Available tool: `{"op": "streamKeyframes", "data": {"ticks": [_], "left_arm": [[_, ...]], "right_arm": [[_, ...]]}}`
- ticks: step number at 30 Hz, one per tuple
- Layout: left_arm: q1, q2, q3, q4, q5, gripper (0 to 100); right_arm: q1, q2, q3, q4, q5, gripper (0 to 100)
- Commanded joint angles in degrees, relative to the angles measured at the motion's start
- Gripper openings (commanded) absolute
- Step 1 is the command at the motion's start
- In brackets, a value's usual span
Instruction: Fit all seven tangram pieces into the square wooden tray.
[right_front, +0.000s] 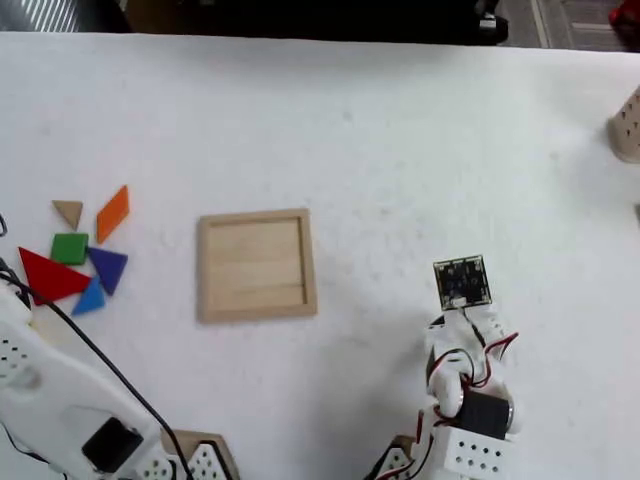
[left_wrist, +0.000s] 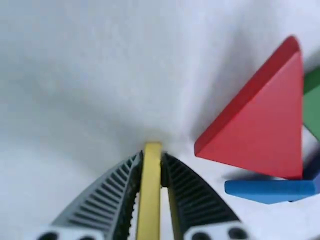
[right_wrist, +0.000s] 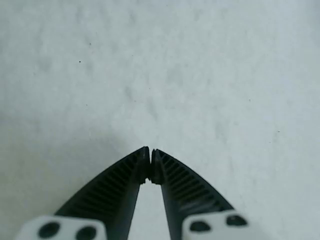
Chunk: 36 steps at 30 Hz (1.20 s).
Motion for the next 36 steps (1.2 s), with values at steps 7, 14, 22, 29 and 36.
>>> {"op": "streamKeyframes", "data": {"ticks": [7,14,22,29,36], "left_arm": [[4.0,-8.1,0.3,6.3,-0.8,2],[7.3,-25.5,13.6,4.5,-3.0,2],[16.6,-52.8,42.2,-10.0,-4.2,2],[36.0,-69.3,52.0,-9.0,-4.0,2],[55.8,-70.3,51.7,-13.6,-3.9,3]], "right_arm": [[0.4,-0.4,0.2,0.0,0.6,1.8],[0.2,-0.4,0.2,0.0,0.6,1.9],[0.3,-0.4,0.2,0.0,0.6,1.8],[0.6,-0.4,0.1,0.3,0.6,1.8],[0.6,-0.4,0.0,0.3,0.6,1.8]]}}
